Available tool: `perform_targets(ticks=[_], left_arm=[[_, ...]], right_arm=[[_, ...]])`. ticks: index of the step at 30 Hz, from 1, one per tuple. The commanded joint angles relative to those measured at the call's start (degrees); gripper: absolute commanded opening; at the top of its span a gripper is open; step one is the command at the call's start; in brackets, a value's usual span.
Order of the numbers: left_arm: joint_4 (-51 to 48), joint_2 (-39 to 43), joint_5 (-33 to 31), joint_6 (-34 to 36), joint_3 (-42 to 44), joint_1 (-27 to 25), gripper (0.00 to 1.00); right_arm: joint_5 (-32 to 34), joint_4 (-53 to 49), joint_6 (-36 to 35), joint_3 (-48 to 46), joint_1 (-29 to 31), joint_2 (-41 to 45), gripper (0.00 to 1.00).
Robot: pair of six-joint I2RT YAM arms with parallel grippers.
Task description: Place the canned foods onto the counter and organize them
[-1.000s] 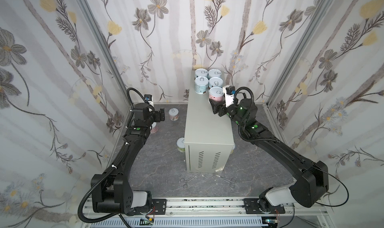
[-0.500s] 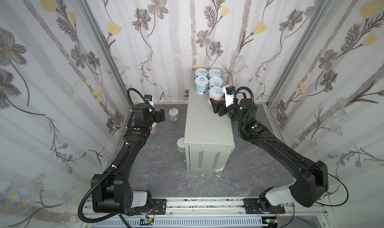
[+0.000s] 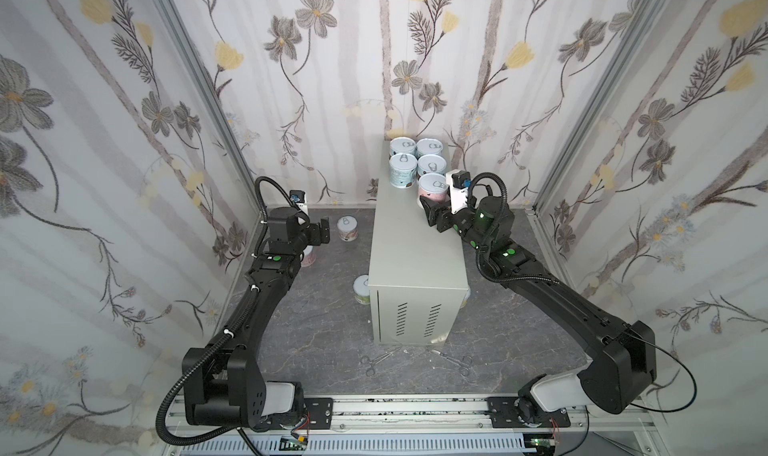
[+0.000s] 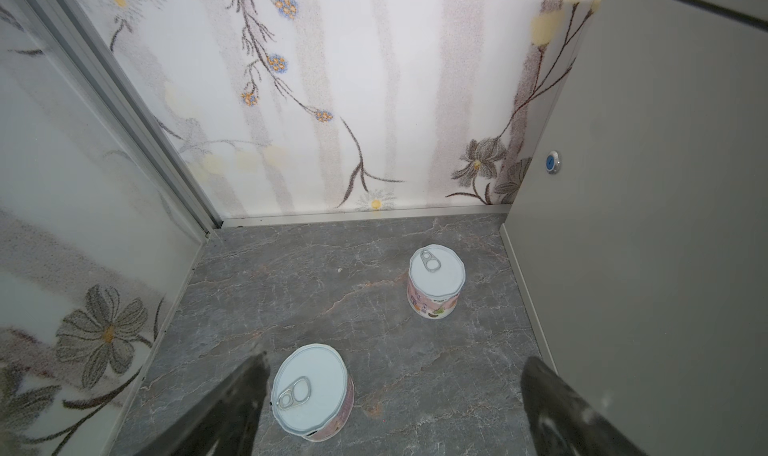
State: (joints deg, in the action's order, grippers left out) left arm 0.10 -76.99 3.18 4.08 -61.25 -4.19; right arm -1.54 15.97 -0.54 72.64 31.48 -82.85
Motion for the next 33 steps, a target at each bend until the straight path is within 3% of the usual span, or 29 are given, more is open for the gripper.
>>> perform_targets(ticks=[1,6,10,15,20,26,33], left_arm=[[0.96,-0.42,0.22,0.33,-0.19,0.03,0.96],[0.89,-0.76,-0.32,0.80,-0.36,0.02,0.96],[-1.27,-1.09,-1.45,-0.37,-1.20,0.23,0.96],[-4.67,-2.65,-4.24,-3.47,-1.91,1.33,0.96],[-7.94,-6.17,-3.88,-7.63,-4.57,4.89,0.95],[-10.38,-12.41,-2.75,-7.76,-9.68,6.38,0.95],[-11.62,-18.72,-4.04,-8.30,-15.05,7.08,0.94]], right_arm=[[0.36,0.38,-0.56,0.26,0.05,0.10,0.76],[-0.39,-0.25,-0.76,0.14,-0.02,0.55,0.79],[-0.55,-0.61,-1.12,-1.21,-0.02,2.60,0.93],[-1.62,-2.37,-1.99,-3.05,0.02,6.85,0.99],[-0.15,-6.12,-2.98,-4.45,-0.06,11.75,1.00],[4.32,-7.35,-2.00,-8.77,-1.74,18.23,1.00],[0.09,-3.58,7.17,-18.51,-10.79,26.65,1.00]])
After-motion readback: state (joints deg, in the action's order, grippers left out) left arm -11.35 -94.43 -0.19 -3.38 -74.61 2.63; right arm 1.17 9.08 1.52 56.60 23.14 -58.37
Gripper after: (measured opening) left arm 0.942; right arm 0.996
